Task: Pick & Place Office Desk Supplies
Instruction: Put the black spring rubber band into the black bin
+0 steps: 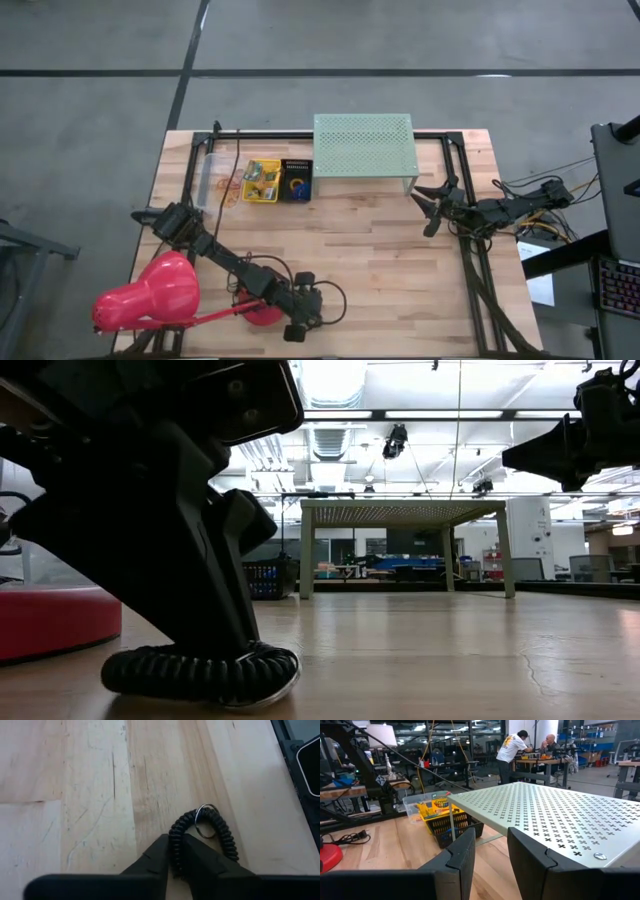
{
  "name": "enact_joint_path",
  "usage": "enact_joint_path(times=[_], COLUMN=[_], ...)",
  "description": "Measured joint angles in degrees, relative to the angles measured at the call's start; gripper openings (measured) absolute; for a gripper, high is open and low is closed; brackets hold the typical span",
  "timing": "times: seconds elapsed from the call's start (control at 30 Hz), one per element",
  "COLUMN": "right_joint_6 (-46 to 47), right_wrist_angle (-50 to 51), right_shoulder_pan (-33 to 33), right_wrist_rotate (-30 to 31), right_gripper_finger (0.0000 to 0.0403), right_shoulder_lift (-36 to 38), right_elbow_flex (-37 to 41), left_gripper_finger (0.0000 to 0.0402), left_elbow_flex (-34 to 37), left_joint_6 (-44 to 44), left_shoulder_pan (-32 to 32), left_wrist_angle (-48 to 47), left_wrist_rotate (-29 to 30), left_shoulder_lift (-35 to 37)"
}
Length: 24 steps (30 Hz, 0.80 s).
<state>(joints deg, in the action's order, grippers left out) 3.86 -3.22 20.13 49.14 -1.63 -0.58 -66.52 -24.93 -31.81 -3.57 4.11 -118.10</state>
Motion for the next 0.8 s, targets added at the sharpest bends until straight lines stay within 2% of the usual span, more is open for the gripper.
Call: enact_joint_path(times=[0.2,0.53,0.8], right_joint_6=[0.0,0.0,0.0], right_wrist_angle=[0.0,0.0,0.0], right_shoulder_pan=[0.0,0.0,0.0], right_wrist_rotate=[0.0,0.0,0.0], right_gripper_finger=[0.0114,0.0114,0.0114], right_shoulder_lift=[0.0,0.0,0.0], right_elbow_flex=[0.0,0.0,0.0], left_gripper_finger=[0.0026,0.0040,0.0041], left_elbow_flex=[0.0,0.3,0.2], left_joint_6=[-0.5,-2.2,-4.3], left_shoulder_pan=[0.0,0.0,0.4], left_wrist_angle=[0.0,-2.1,-3.1], left_wrist_rotate=[0.2,0.9,5.2], left_shoulder_lift=[0.4,4.5,7.2])
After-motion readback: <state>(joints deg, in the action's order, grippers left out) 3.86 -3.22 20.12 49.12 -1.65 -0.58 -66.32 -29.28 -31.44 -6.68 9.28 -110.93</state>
